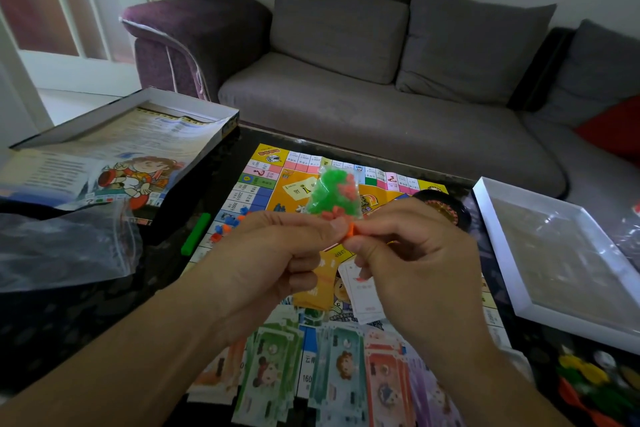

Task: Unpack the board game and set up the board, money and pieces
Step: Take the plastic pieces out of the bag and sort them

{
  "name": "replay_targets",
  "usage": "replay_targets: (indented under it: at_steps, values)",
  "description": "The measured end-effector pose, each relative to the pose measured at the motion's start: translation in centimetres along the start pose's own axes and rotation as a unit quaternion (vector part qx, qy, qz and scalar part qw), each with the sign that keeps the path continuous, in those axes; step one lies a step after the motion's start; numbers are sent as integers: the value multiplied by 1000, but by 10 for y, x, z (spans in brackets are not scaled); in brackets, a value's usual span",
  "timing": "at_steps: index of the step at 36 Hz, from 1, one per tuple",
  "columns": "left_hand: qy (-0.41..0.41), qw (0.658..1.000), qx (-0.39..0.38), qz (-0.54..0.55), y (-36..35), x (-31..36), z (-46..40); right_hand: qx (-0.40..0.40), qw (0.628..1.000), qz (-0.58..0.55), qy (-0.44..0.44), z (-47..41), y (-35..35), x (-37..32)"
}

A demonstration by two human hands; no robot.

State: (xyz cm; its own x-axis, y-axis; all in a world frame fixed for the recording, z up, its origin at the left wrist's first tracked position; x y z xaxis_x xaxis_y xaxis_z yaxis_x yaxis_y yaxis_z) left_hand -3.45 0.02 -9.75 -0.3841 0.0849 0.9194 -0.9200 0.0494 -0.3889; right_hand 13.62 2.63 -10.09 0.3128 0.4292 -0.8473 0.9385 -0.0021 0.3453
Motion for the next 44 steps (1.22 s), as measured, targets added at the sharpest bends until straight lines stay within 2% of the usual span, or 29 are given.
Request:
replay_targets:
  at_steps: [6, 10, 14, 20, 23, 26, 30, 33, 44]
  values:
    - [-9, 999, 14, 43, -7, -7, 1, 30, 994, 67, 79, 0, 1, -6]
    - [8, 999, -1, 36, -5, -4, 1, -17, 998, 37, 42, -7, 5, -1]
    - [14, 999, -26, 35, -4, -2, 1, -52, 994, 64, 76, -9, 9, -4]
    - [13, 999, -29, 32, -3, -3, 1, -39, 989, 89, 112, -7, 9, -5]
    - [-2, 1000, -12, 18, -3, -1, 0, -51, 994, 76, 59, -7, 9, -6]
    - [-15, 1000, 2, 10, -1, 2, -3, -58, 997, 9, -42, -9, 11, -7]
    - [-18, 999, 26, 1, 6, 2, -6, -51, 991, -71, -100, -7, 13, -12]
    - [-15, 999, 24, -18, 7, 1, -5, -41, 989, -93, -108, -6, 12, -16]
    - [-11, 1000, -11, -12, -1, -4, -1, -18, 996, -47, -73, -1, 7, -17]
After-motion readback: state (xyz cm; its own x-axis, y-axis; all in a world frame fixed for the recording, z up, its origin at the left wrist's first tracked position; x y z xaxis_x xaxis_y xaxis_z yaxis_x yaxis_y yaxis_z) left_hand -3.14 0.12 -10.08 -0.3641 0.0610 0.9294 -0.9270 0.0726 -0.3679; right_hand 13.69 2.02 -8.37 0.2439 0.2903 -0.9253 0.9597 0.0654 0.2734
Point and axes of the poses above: each hand's wrist, its own z-axis away from the middle knuckle, its own y-axis out of the back of the hand, x = y × z, the point moved 1 cm from there along -z, towards the middle knuckle, and after that the axes turned 9 degrees about -y, right-handed, at the moved point
